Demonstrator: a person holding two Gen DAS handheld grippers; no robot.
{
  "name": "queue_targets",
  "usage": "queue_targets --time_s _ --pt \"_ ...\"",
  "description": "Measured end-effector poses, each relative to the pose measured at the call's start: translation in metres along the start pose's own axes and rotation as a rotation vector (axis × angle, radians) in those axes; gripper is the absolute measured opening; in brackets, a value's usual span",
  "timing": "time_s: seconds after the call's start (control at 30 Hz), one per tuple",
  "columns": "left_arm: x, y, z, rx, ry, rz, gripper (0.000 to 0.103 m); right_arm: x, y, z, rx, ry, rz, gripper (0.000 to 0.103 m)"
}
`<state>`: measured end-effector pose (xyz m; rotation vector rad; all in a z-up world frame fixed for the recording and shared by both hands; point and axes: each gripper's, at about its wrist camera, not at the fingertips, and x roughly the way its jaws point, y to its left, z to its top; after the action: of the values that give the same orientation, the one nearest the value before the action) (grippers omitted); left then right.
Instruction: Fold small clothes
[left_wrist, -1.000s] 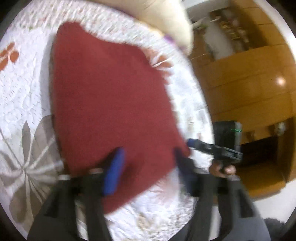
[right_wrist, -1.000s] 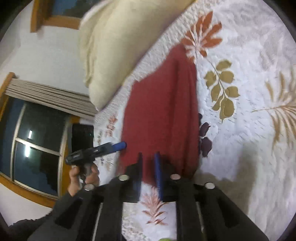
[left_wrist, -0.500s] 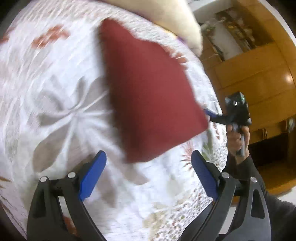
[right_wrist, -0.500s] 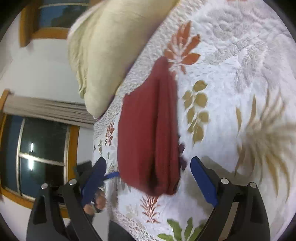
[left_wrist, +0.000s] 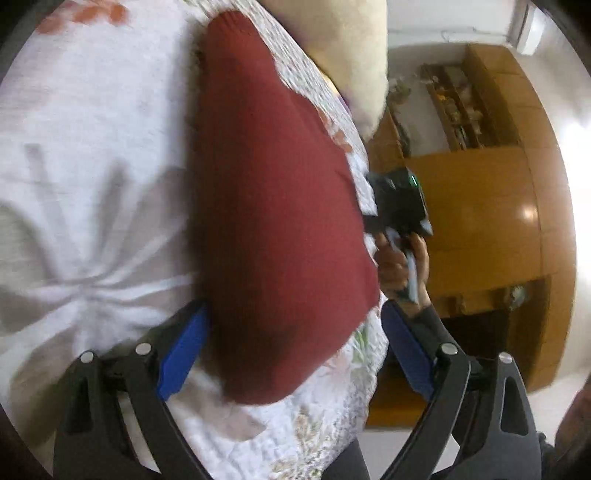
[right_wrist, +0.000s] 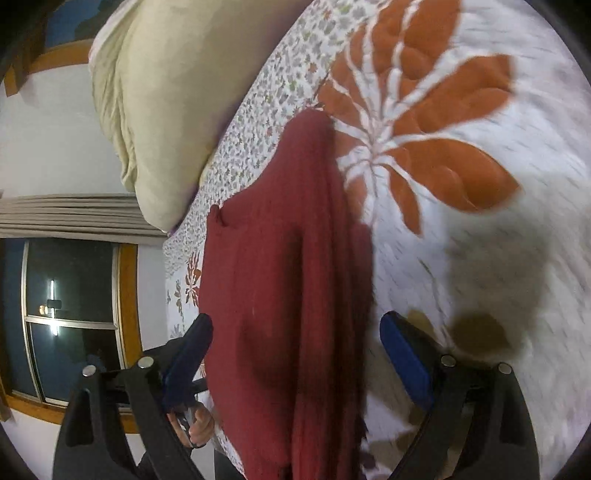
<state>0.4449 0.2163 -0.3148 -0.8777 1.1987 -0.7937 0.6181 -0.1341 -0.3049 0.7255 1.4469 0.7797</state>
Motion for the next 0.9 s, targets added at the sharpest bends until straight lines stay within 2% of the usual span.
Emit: queue_targets --time_s 0.17,0.37,0.4,0.43,0.47,0.5,0.63,0.77,0.9 --pt "0.013 0.012 0.002 -0.020 0.017 -0.039 0.093 0.022 0.008 0.008 -0.034 0.043 0.028 0.093" --pt "0.035 -0.003 0.001 0.014 0.056 0.048 0.094 0.050 0.019 0.020 -0.057 0.072 0.025 0.093" --pt "0.037 -0.005 0.001 0.014 0.063 0.073 0.086 0.052 0.021 0.020 -0.061 0.072 0.022 0.092" --pt "0.039 -0.005 0.002 0.010 0.080 0.096 0.062 0.055 0.024 0.019 -0.069 0.074 0.015 0.080" --pt "0.039 -0.004 0.000 0.003 0.084 0.095 0.055 0.059 0.026 0.018 -0.071 0.083 0.012 0.066" --pt "0.036 -0.003 0.001 -0.007 0.084 0.083 0.050 0.065 0.025 0.016 -0.057 0.097 0.009 0.045" --pt "0.024 -0.012 -0.005 0.012 0.080 0.096 0.040 0.055 0.029 0.006 -0.064 0.048 0.003 0.039" --pt "0.003 -0.030 -0.010 0.044 0.053 0.070 0.037 0.041 0.048 -0.008 -0.079 -0.006 0.042 0.037" --pt "-0.037 -0.052 -0.026 0.088 0.011 0.047 0.037 0.037 0.074 -0.023 -0.104 -0.022 0.052 0.037"
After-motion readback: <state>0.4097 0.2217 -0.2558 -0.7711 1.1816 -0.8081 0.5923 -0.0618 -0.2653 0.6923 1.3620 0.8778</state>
